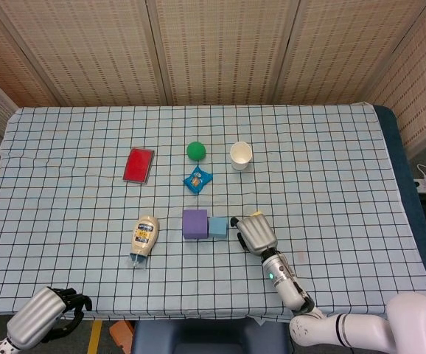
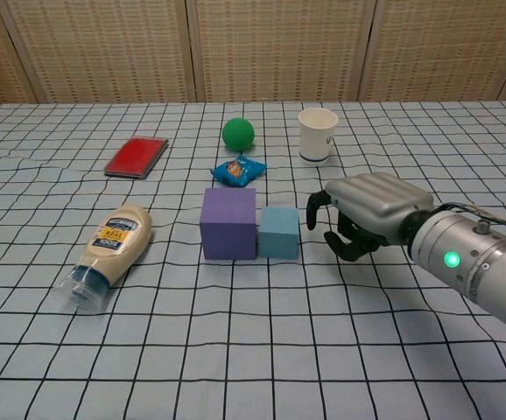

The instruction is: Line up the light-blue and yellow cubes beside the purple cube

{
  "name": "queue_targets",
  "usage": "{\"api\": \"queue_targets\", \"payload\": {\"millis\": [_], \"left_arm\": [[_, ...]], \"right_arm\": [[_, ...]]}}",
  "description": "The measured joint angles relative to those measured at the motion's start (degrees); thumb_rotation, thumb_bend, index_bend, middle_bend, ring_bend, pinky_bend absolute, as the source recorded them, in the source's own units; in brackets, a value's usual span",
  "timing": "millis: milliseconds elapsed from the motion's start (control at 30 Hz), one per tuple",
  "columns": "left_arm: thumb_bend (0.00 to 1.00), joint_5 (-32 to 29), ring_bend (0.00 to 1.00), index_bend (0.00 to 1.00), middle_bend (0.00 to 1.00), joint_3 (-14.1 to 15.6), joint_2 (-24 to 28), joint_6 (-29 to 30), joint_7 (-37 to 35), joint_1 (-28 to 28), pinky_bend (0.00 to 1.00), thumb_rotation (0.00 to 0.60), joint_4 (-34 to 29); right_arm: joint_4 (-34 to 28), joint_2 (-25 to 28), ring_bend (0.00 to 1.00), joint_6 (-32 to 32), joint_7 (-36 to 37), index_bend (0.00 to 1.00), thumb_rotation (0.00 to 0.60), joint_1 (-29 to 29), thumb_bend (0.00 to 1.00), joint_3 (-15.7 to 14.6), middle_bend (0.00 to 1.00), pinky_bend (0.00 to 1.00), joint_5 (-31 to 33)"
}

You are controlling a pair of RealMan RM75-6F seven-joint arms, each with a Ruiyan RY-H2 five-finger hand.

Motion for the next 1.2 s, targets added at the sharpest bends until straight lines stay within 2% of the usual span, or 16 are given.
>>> {"api": "queue_targets", "payload": {"millis": [833, 1200], "left_arm": [[0.52, 0.0, 0.56, 0.49, 0.61, -0.1, 0.0, 0.3, -0.3, 0.0, 0.78, 0.600, 0.1], [0.52, 0.0, 0.56, 0.49, 0.61, -0.1, 0.1, 0.3, -0.5, 0.0, 0.78, 0.600, 0.1]], "right_arm": [[5.8, -3.2, 0.85, -2.1, 9.6, 0.35, 0.600, -1.1, 0.52, 0.2, 0.96, 0.89, -7.1], [7.6, -3.8, 0.85, -2.6, 11.5, 0.35, 0.600, -1.7, 0.52, 0.8, 0.96, 0.89, -8.5]]}}
